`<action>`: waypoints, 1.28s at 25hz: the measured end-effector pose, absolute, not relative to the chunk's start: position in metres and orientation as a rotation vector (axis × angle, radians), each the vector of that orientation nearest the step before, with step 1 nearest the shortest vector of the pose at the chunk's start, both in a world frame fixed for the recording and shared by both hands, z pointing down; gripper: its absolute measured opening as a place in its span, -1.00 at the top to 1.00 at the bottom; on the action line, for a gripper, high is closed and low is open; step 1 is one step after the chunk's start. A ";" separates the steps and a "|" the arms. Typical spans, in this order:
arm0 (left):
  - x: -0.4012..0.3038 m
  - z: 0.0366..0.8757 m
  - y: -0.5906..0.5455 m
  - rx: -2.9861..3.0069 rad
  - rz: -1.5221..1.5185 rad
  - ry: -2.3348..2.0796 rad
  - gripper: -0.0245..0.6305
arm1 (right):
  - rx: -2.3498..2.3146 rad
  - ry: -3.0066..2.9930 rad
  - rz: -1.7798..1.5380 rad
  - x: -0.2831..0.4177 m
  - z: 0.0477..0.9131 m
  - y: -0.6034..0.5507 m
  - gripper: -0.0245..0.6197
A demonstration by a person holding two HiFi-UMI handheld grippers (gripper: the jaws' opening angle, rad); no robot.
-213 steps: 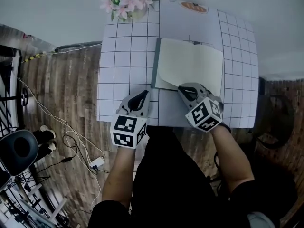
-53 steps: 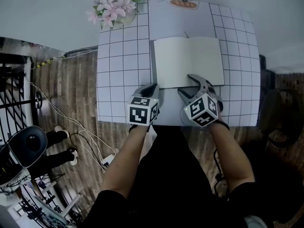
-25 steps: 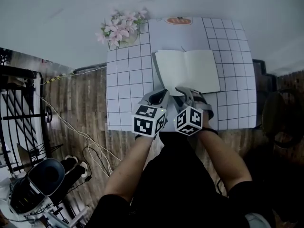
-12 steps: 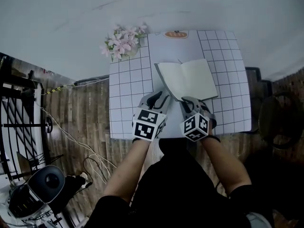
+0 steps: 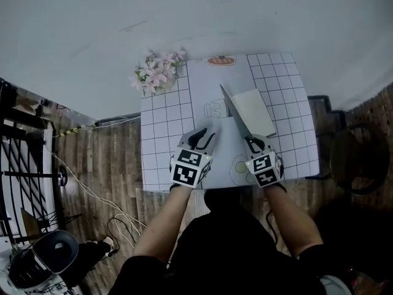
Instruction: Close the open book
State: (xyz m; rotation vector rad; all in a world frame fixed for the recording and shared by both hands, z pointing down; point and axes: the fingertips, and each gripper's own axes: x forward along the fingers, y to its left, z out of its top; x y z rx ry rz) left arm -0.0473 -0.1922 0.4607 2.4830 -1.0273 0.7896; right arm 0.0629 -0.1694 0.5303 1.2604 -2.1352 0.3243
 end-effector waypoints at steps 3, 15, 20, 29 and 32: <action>-0.047 0.461 -0.194 2.492 0.802 -1.017 0.64 | 1.349 -2.118 0.407 0.082 0.531 -0.172 0.76; -0.024 0.461 -0.191 2.552 0.799 -0.940 0.64 | 1.605 -1.993 0.591 0.158 0.540 -0.166 0.53; -0.023 0.440 -0.188 2.599 0.728 -0.928 0.64 | 1.684 -1.973 0.519 0.177 0.504 -0.153 0.53; -0.063 0.412 -0.178 2.613 0.600 -0.940 0.64 | 1.650 -2.038 0.353 0.150 0.434 -0.103 0.80; -0.077 0.391 -0.177 2.618 0.518 -0.955 0.64 | 1.610 -2.108 0.333 0.135 0.414 -0.099 0.85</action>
